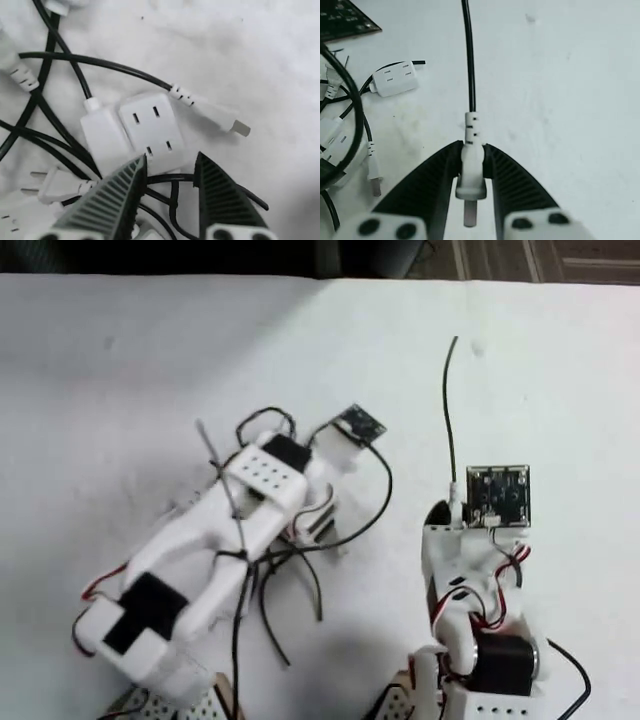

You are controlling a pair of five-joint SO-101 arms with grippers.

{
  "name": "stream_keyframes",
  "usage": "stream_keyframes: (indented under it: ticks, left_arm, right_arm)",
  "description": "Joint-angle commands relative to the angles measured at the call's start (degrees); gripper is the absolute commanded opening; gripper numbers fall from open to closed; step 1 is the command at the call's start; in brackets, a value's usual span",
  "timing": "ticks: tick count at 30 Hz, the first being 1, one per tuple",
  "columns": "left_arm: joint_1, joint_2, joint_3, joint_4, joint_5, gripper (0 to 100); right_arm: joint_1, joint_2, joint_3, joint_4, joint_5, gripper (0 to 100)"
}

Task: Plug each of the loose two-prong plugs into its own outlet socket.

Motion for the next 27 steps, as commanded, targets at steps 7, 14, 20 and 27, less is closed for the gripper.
stream_keyframes:
  ticks: [7, 14, 20, 27]
  left_arm:
    - [-3.3, 13.76, -10.73, -0.88, 0.53, 17]
    - [-4.7, 16.04, -11.25, 1.05, 0.18, 17]
    - [-7.78, 16.04, -11.34, 4.57, -3.16, 18]
    - [-8.57, 16.04, -11.25, 9.14, -5.27, 22]
  right_arm:
    - [0.66, -0.66, -0.26, -1.27, -0.53, 1.8]
    - [0.66, -0.66, -0.26, -1.27, -0.53, 1.8]
    - [0.66, -0.66, -0.26, -1.27, -0.53, 1.8]
    - [0.57, -0.66, -0.26, -1.27, -0.53, 1.8]
